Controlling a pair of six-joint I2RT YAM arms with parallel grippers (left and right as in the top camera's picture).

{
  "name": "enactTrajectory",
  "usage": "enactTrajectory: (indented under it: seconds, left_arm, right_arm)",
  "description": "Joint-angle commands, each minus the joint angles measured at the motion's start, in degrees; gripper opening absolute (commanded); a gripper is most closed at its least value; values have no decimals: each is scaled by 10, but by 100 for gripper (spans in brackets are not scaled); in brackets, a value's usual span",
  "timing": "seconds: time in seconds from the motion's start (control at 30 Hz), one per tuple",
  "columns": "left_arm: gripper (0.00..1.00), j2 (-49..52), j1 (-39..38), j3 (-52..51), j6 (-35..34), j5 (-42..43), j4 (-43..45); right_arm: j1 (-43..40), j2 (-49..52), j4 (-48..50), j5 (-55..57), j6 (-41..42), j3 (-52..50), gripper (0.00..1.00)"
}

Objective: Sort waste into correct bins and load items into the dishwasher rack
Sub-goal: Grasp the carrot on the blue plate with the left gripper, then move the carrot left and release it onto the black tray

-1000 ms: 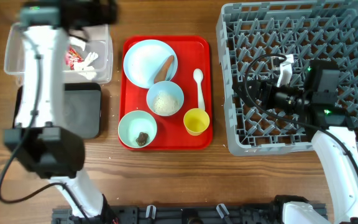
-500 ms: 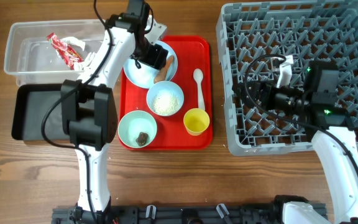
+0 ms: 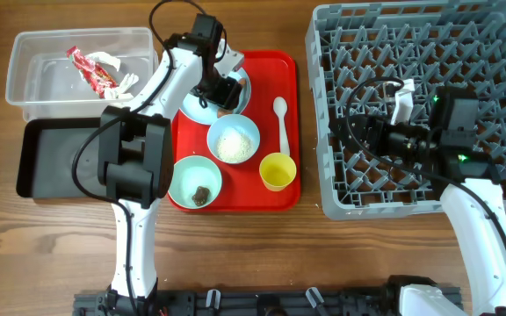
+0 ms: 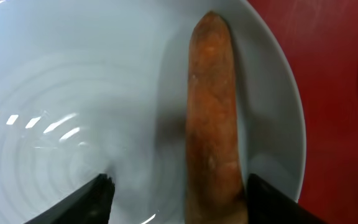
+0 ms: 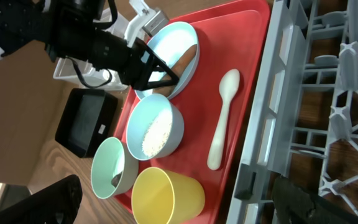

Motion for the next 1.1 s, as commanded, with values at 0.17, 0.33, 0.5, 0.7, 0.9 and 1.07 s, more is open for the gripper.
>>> enactTrajectory:
  seconds: [0.17, 0.33, 0.5, 0.7, 0.9, 1.07]
  left_arm:
    - [8, -6, 0, 2, -13, 2, -1]
    - [8, -81, 2, 71, -55, -20, -38]
    - [7, -200, 29, 95, -175, -164, -97]
    - [9, -273, 172, 95, -373, -321, -291]
    - [9, -257, 348, 10, -539, -212, -284]
    - [12, -255, 426, -159, -675, -165, -189]
  right_arm:
    - [2, 6, 0, 10, 2, 11, 100]
    - [2, 6, 2, 10, 2, 11, 100]
    - [2, 6, -5, 10, 2, 11, 100]
    - [2, 6, -5, 10, 2, 11, 100]
    - [2, 6, -5, 10, 2, 11, 100]
    - [2, 6, -5, 10, 2, 11, 100]
